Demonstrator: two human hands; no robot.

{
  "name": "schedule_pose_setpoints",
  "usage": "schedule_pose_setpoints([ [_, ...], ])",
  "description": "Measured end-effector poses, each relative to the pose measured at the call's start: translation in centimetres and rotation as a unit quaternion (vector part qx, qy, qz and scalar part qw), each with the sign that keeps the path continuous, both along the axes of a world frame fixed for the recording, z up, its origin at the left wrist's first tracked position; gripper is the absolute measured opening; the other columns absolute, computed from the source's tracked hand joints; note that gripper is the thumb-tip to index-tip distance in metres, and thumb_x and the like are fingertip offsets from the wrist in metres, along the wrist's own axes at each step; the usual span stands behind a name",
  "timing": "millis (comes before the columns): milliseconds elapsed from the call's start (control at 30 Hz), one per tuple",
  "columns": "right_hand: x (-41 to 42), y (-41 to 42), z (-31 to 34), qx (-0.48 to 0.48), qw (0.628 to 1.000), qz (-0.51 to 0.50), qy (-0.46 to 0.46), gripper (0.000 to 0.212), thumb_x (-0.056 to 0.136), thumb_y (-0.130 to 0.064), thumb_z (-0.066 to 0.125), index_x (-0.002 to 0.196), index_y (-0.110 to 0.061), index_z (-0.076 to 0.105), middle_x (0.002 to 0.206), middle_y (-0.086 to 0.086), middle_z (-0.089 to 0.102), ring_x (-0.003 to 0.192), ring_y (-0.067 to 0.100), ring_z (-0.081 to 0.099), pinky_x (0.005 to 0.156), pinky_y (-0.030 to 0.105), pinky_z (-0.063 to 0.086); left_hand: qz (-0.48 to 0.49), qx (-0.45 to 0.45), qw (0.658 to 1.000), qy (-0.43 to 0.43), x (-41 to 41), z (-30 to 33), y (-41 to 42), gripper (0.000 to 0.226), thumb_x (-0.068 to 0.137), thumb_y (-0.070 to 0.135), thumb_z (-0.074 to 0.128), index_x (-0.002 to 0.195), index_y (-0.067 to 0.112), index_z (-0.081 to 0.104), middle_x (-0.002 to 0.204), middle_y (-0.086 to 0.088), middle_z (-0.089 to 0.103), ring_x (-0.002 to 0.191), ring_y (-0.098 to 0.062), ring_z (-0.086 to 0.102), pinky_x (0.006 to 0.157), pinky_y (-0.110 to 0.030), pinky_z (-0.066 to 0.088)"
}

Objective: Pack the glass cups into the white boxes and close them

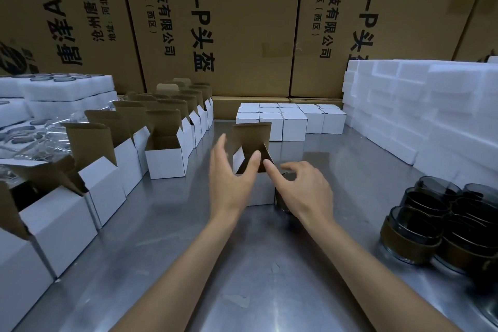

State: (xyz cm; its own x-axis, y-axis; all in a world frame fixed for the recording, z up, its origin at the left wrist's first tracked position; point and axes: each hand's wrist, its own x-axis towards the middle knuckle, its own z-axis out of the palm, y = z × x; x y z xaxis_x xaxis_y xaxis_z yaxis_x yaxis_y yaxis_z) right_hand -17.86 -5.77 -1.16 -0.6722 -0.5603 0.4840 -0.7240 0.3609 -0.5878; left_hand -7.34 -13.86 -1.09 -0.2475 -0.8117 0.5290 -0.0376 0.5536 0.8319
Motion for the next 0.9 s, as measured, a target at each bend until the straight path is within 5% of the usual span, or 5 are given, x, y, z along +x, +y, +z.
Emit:
schedule_pose_setpoints([
  [167, 0.0, 0.0, 0.0, -0.023, 0.998, -0.008, -0.049, 0.055, 0.086, -0.072, 0.036, 0.055, -0.03, 0.053, 0.067, -0.011, 0.058, 0.066, 0.008, 0.053, 0.053, 0.026, 0.033, -0.006, -0.021, 0.999, -0.028, -0.1, -1.0, -0.9, 0.028, 0.096, 0.04, 0.053, 0.12, 0.028, 0.061, 0.112, 0.016, 0.062, 0.108, -0.004, 0.059, 0.079, -0.004, 0.041],
  [500, -0.7, -0.3, -0.6, -0.054, 0.994, -0.019, -0.093, 0.046, 0.096, -0.034, 0.034, 0.054, -0.016, 0.037, 0.059, -0.002, 0.048, 0.058, 0.012, 0.044, 0.049, 0.029, 0.026, 0.012, -0.006, 1.0, -0.011, -0.2, -1.1, -2.5, 0.04, 0.096, -0.003, 0.033, 0.115, 0.016, 0.063, 0.115, 0.005, 0.056, 0.108, -0.014, 0.055, 0.094, -0.041, 0.051],
  [600, -0.9, -0.2, -0.6, -0.05, 0.995, -0.013, -0.091, 0.044, 0.095, -0.03, 0.036, 0.053, -0.016, 0.035, 0.056, -0.001, 0.045, 0.054, 0.01, 0.04, 0.047, 0.029, 0.025, -0.026, -0.001, 0.999, -0.03, 0.0, -0.7, -3.1, 0.043, 0.095, -0.003, 0.03, 0.105, 0.019, 0.066, 0.114, 0.002, 0.062, 0.114, -0.015, 0.055, 0.099, -0.031, 0.046],
  [767, -1.1, -0.1, -0.6, -0.061, 0.994, -0.01, -0.09, 0.041, 0.093, -0.029, 0.038, 0.056, -0.013, 0.034, 0.054, -0.001, 0.041, 0.051, 0.013, 0.037, 0.047, 0.031, 0.024, -0.134, 0.185, 0.97, 0.079, 0.3, 0.6, -3.5, 0.05, 0.089, 0.002, 0.029, 0.095, 0.029, 0.071, 0.126, 0.001, 0.058, 0.116, -0.01, 0.047, 0.104, -0.035, 0.037],
  [900, -1.0, 0.0, -0.7, -0.072, 0.994, -0.007, -0.076, 0.043, 0.093, -0.029, 0.039, 0.054, -0.013, 0.035, 0.054, -0.001, 0.042, 0.052, 0.014, 0.038, 0.047, 0.03, 0.024, -0.188, 0.296, 0.925, 0.15, -0.5, 1.4, -2.7, 0.038, 0.099, 0.039, 0.037, 0.088, 0.029, 0.072, 0.09, 0.005, 0.071, 0.092, -0.016, 0.056, 0.081, -0.033, 0.039],
])
